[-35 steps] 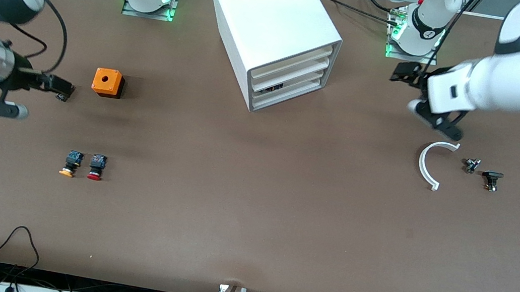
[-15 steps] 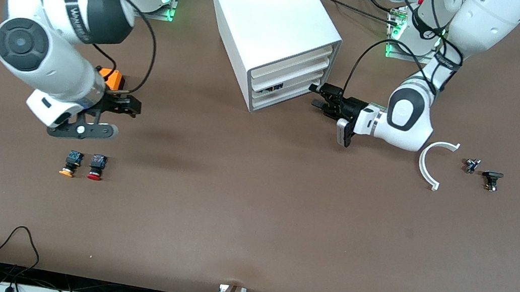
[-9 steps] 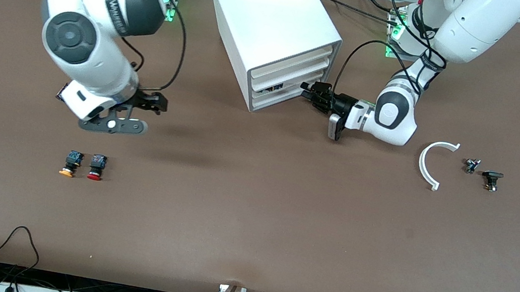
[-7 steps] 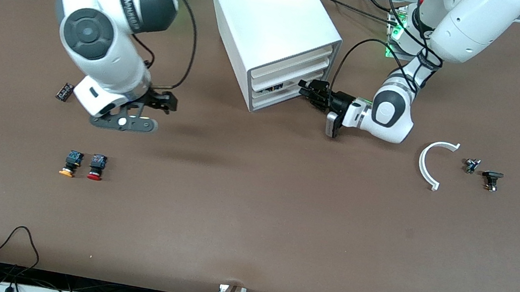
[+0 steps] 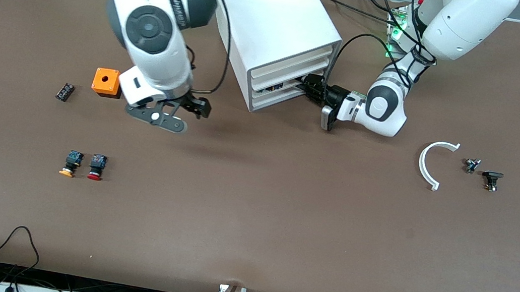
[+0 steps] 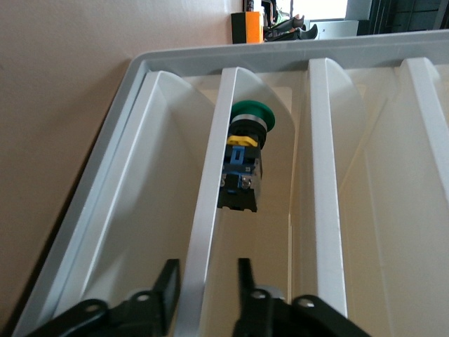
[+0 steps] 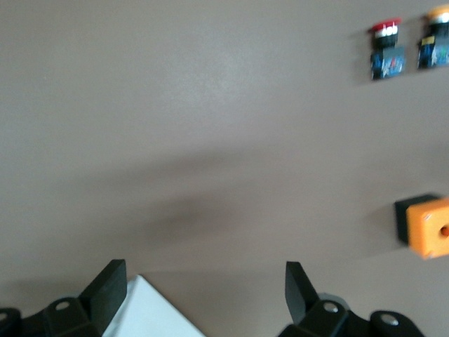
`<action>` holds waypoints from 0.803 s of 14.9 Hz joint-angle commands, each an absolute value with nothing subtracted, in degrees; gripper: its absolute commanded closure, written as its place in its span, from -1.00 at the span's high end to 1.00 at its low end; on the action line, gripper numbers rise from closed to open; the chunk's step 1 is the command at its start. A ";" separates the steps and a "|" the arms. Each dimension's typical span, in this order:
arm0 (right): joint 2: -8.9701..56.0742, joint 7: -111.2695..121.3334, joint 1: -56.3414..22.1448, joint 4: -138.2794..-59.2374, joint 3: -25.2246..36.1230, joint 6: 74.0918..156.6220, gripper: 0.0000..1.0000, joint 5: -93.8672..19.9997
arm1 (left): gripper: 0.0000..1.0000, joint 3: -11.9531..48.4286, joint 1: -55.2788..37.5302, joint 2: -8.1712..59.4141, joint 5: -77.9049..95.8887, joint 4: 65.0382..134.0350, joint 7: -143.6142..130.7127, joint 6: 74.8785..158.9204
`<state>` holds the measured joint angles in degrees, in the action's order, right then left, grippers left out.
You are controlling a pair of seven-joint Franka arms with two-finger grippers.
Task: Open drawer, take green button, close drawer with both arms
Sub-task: 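Pull the drawer open with the left gripper while the right gripper approaches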
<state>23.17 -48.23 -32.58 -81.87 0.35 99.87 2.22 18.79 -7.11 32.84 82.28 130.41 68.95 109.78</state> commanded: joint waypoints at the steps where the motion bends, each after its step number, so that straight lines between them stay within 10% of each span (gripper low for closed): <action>1: 25.75 -57.62 -34.27 -78.14 0.62 99.93 1.00 0.28 | -0.96 18.81 -7.74 32.70 84.46 131.13 71.54 110.30; 12: 31.46 -89.46 -36.38 -72.07 0.62 106.26 1.00 -5.19 | -1.00 12.67 -6.24 33.40 74.21 121.66 66.64 110.22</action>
